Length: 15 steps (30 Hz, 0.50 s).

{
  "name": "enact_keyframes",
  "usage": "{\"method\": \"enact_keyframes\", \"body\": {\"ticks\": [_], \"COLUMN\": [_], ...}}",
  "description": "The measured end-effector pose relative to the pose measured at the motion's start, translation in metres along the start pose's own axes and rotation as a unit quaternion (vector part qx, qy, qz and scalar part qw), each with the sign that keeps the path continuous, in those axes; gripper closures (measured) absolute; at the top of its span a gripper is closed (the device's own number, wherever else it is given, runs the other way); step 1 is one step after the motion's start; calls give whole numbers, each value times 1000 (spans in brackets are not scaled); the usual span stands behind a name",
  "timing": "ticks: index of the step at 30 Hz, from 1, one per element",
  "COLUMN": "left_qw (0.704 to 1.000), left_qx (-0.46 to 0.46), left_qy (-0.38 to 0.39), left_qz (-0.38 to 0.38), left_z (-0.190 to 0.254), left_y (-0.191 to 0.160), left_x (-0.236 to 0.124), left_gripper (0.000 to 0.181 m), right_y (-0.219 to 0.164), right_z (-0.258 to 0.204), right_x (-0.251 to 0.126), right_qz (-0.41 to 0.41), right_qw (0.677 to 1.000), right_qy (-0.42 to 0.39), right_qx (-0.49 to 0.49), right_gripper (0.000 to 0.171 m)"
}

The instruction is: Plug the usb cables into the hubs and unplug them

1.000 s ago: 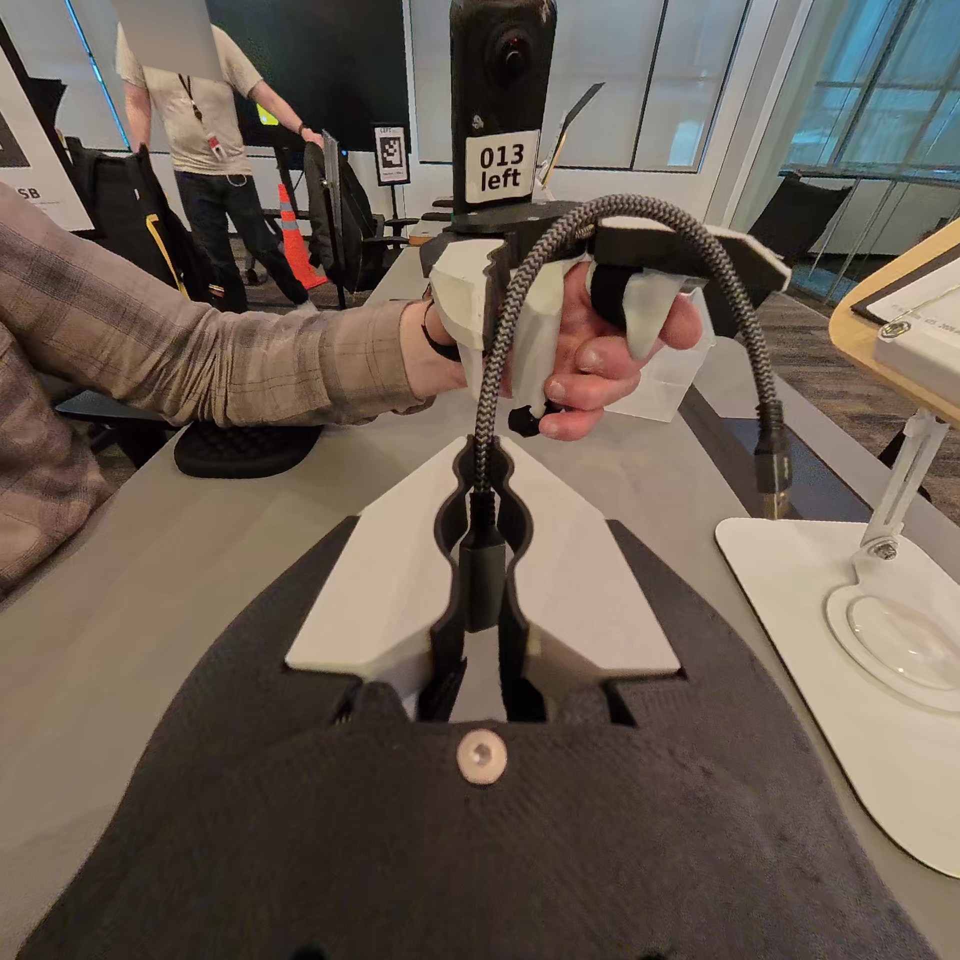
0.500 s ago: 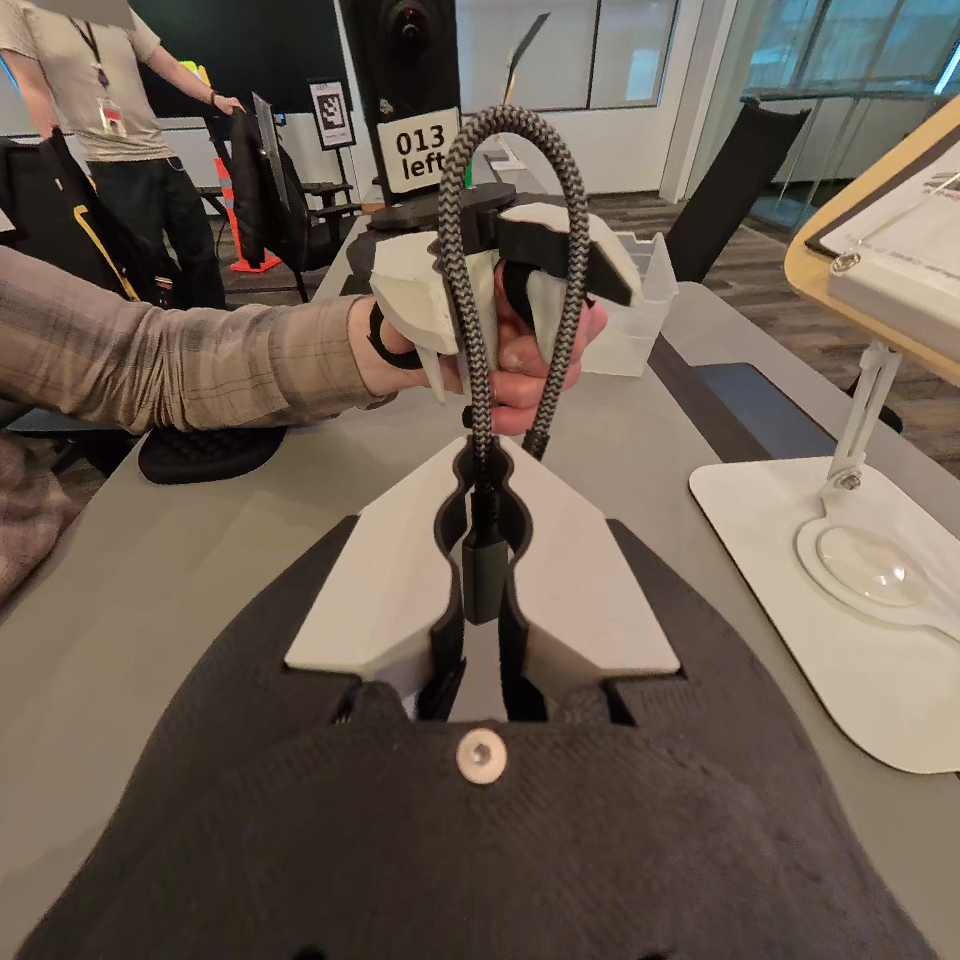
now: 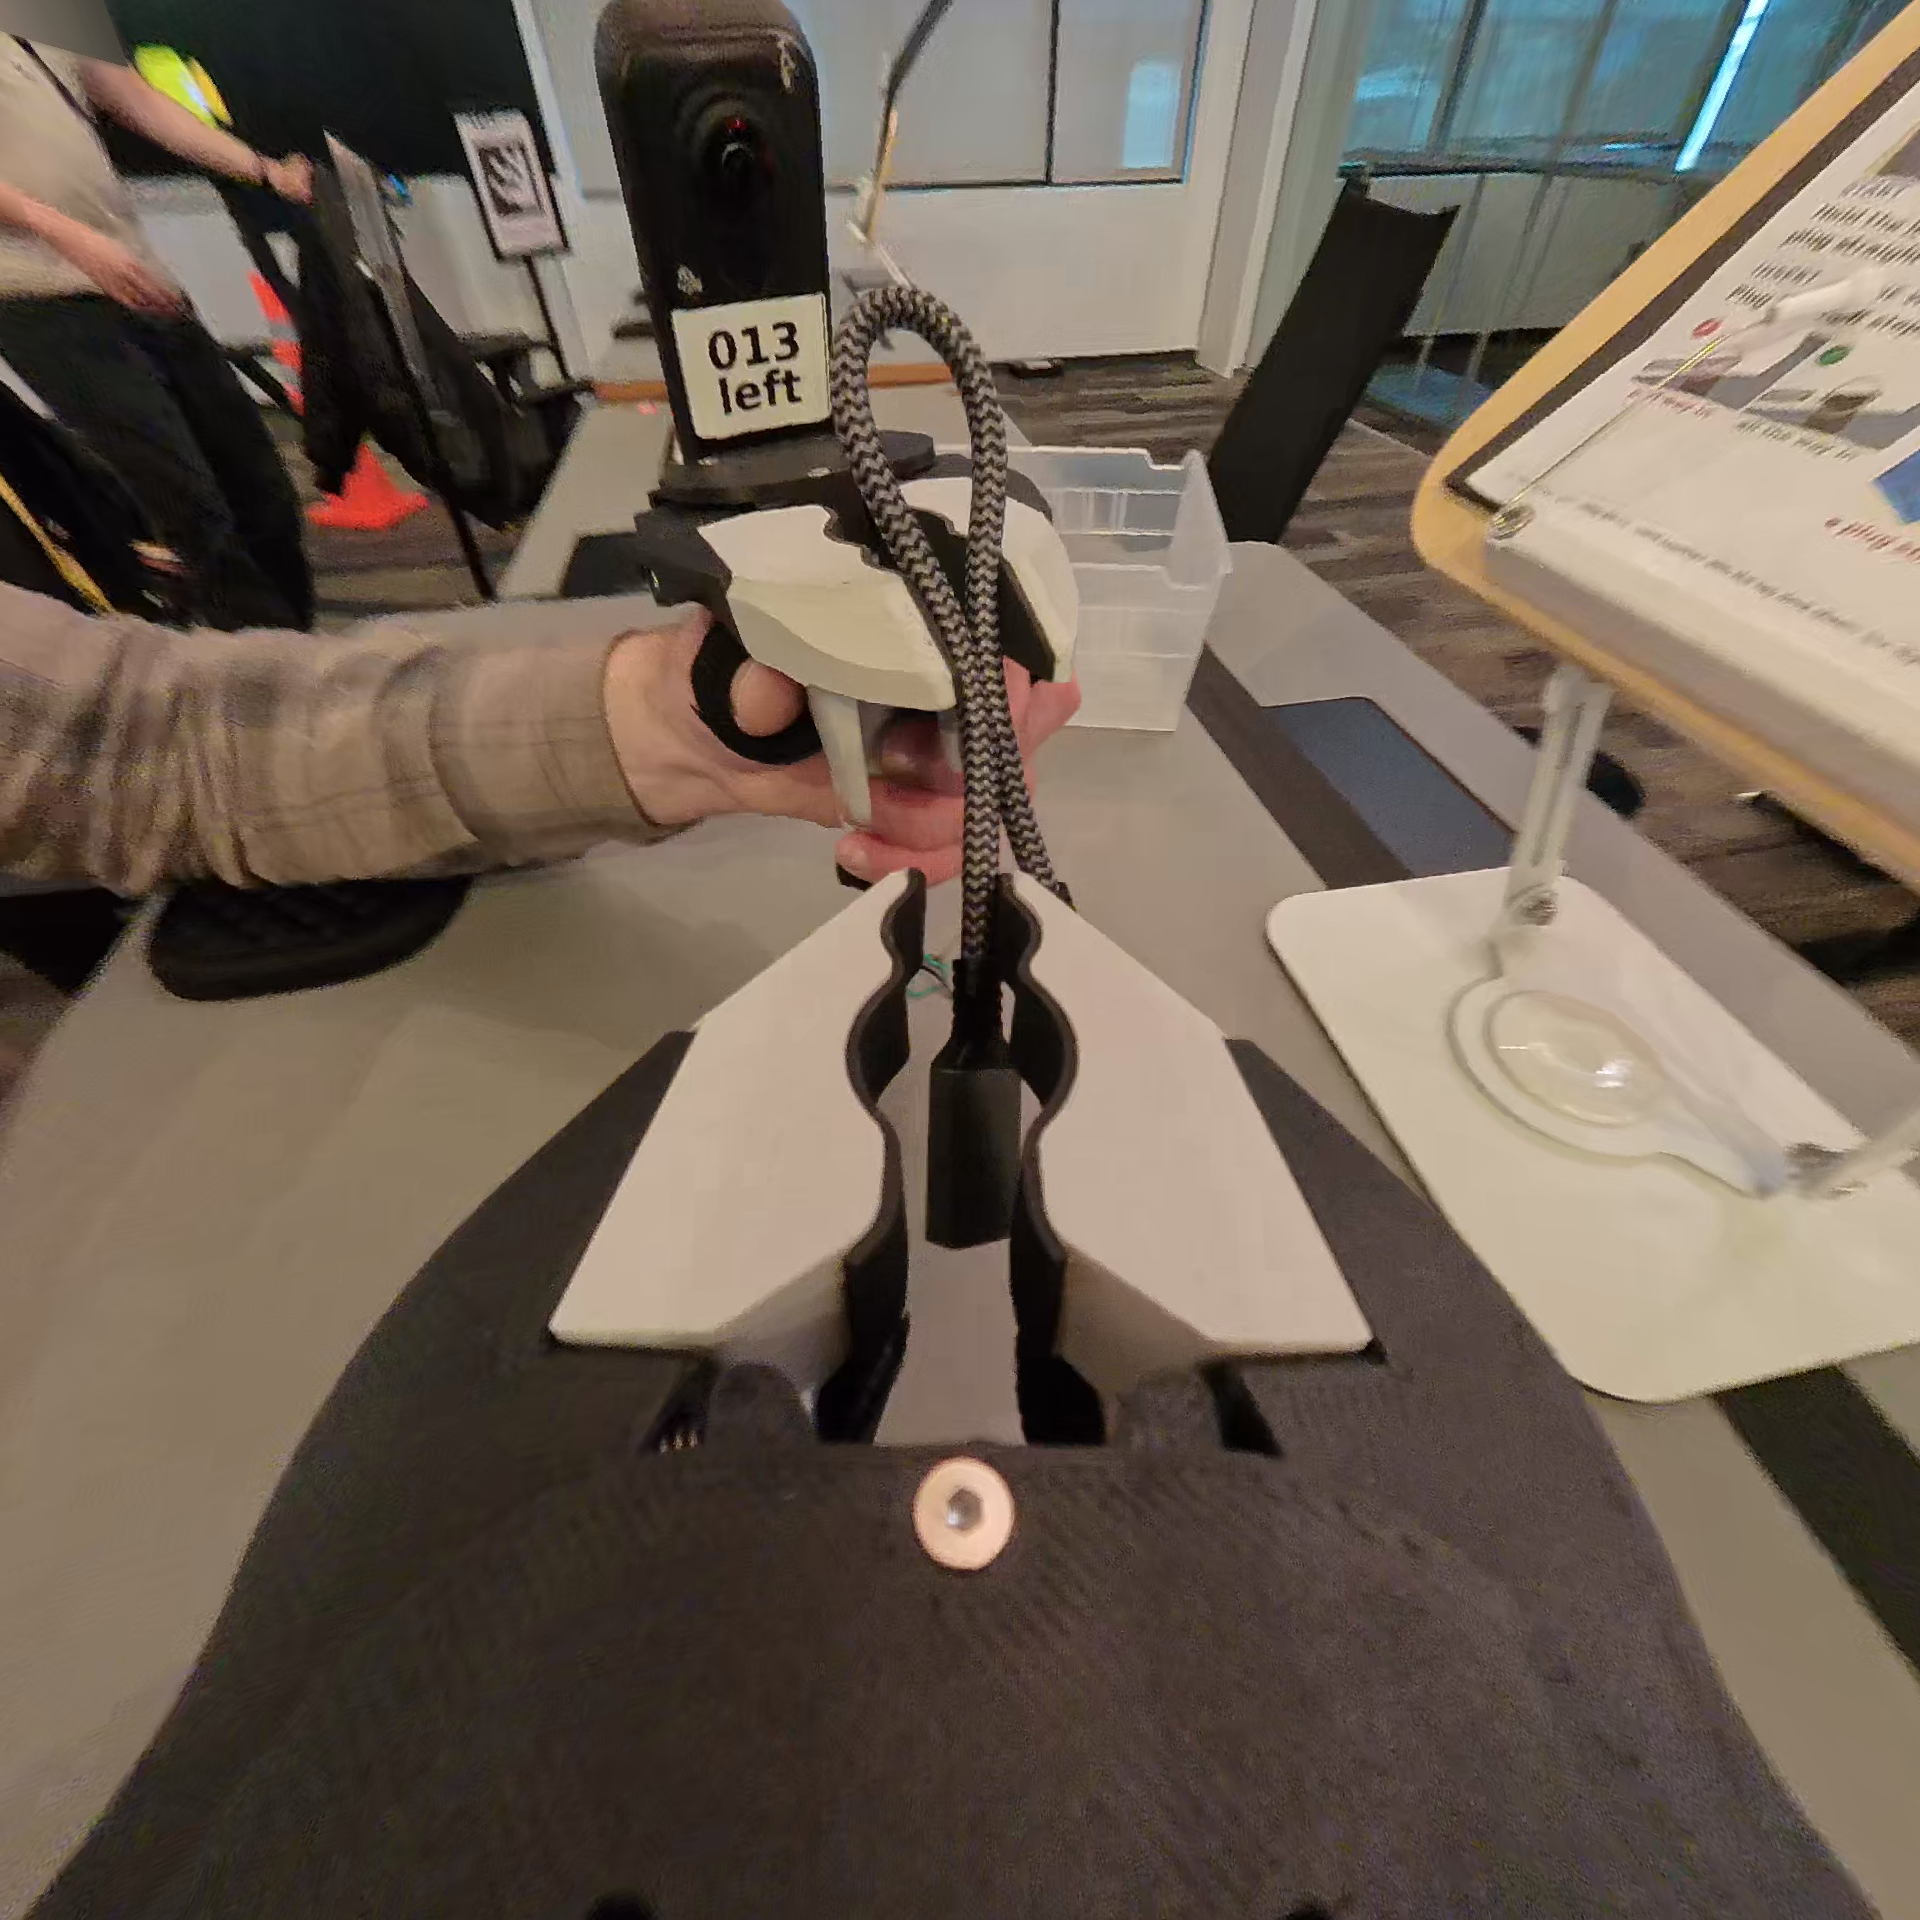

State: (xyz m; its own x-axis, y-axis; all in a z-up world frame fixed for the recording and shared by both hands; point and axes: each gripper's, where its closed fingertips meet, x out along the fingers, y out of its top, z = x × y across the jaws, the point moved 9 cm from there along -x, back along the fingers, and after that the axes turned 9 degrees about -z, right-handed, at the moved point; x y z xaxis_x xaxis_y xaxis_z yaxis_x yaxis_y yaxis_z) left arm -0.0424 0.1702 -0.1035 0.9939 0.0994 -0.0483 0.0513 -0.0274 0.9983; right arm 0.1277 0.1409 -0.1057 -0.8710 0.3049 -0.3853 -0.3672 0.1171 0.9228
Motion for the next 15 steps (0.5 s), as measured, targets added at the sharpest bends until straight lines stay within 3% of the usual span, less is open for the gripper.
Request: {"method": "enact_keyframes", "body": {"ticks": [3, 4, 8, 13, 15], "left_qw": [1000, 999, 996, 992, 992], "left_qx": [-26, -34, -74, -90, -97], "left_qy": [9, 26, 46, 86, 81], "left_qz": [11, 14, 24, 18, 25], "left_z": [-3, -5, -11, -9, -3], "left_y": [1, 1, 2, 9, 12], "left_x": [1, 1, 1, 4, 9], "left_gripper": [170, 170, 170, 170, 170], "right_y": [7, 9, 22, 29, 28], "right_z": [2, 1, -17, -29, -31], "right_x": [-11, -13, -8, 8, 17], "right_qz": [-16, -32, -86, -144, -160], "right_qw": [996, 990, 948, 881, 857], "right_qy": [-77, -117, -234, -352, -390], "right_qx": [-38, -71, -198, -282, -296], "right_gripper": [136, 138, 132, 105, 105]}}
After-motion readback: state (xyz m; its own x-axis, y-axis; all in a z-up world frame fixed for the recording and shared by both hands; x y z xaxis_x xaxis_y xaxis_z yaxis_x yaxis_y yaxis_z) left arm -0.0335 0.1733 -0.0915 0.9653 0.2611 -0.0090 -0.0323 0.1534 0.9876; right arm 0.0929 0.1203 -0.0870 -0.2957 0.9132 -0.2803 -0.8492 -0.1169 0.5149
